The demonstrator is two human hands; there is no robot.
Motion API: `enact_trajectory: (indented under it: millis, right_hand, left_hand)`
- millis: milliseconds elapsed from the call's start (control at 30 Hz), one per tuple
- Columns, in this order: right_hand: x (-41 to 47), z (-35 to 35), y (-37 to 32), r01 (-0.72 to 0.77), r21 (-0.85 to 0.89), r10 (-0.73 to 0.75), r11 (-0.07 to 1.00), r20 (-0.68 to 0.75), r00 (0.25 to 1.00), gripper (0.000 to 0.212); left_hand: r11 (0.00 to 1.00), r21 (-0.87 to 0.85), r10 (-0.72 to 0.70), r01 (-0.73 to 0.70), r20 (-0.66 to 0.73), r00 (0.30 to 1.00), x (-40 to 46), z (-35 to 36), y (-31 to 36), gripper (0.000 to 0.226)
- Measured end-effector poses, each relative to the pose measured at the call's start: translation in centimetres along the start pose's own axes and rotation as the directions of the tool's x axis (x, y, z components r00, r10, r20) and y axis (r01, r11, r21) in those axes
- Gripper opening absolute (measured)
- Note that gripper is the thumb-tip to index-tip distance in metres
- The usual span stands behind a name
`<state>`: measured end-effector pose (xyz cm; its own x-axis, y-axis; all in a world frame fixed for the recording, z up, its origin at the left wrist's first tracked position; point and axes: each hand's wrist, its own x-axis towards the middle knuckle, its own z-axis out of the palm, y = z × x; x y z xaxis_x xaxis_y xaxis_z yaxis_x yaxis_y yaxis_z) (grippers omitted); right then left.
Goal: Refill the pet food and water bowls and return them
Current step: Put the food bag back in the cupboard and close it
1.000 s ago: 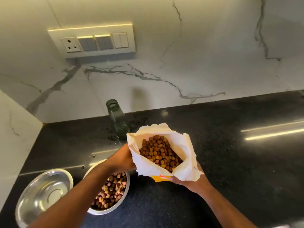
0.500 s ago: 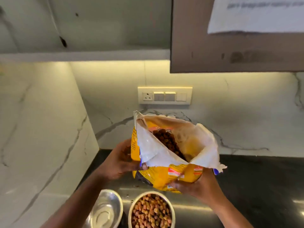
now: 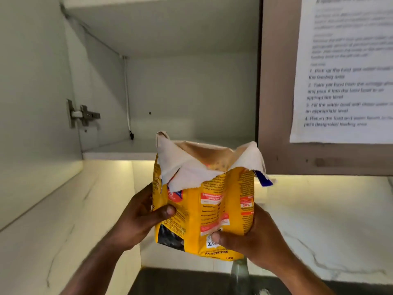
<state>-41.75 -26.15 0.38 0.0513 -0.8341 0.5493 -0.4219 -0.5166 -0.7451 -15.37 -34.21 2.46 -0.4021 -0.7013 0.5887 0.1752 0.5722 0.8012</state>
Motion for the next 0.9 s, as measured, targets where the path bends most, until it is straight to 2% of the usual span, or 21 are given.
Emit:
enact_trajectory:
  millis: [100,200,333,467,500,600,633,767,900]
  right_hand:
    - [2.0,-0.4,-3.2,0.067,-0.017,-0.068,0.998,-0.033,0.997,0.071]
    - [3.7,-1.1,-6.2,0.131,-0.041,-0.134,0.991,-0.069,0.989,0.072]
    - [5.8,-2.5,-9.7,0.188,-0.171,-0.21,0.967,-0.122,0.97,0.073]
    - [8.2,-4.1,-12.7,0.162,-0.265,-0.219,0.95,-0.199,0.955,0.078]
    - [8.6,-4.3,-13.1,0.143,-0.266,-0.203,0.953,-0.214,0.956,0.077]
    - [9.7,-4.9,-14.1,0.121,-0.309,-0.204,0.943,-0.254,0.945,0.069]
    - [9.9,-4.9,-14.2,0.117,-0.327,-0.209,0.938,-0.264,0.942,0.068]
    - [11.1,-4.4,-13.8,0.042,-0.412,-0.165,0.91,-0.267,0.949,0.065]
    - [11.6,-3.6,-12.2,-0.036,-0.527,-0.052,0.849,-0.151,0.987,0.086]
  left_hand:
    - [0.996,0.04,0.083,-0.082,-0.019,0.996,2.0,-1.0,3.2,0.043]
    - [0.988,0.01,0.152,-0.152,-0.015,0.988,4.1,-1.9,5.6,0.042]
    - [0.981,-0.018,0.192,-0.191,0.012,0.981,7.5,-2.9,7.7,0.07]
    - [0.983,-0.029,0.18,-0.179,0.076,0.981,11.4,-3.2,9.2,0.076]
    - [0.985,-0.025,0.174,-0.173,0.093,0.98,12.3,-3.1,9.4,0.071]
    - [0.981,-0.029,0.192,-0.189,0.15,0.97,15.1,-3.0,9.5,0.035]
    - [0.982,-0.011,0.186,-0.187,0.155,0.97,15.9,-2.9,9.5,0.032]
    - [0.989,0.114,0.084,-0.099,0.129,0.988,19.1,-2.7,8.9,0.046]
    - [0.972,0.23,-0.061,0.04,0.085,0.994,21.8,-2.2,6.9,0.027]
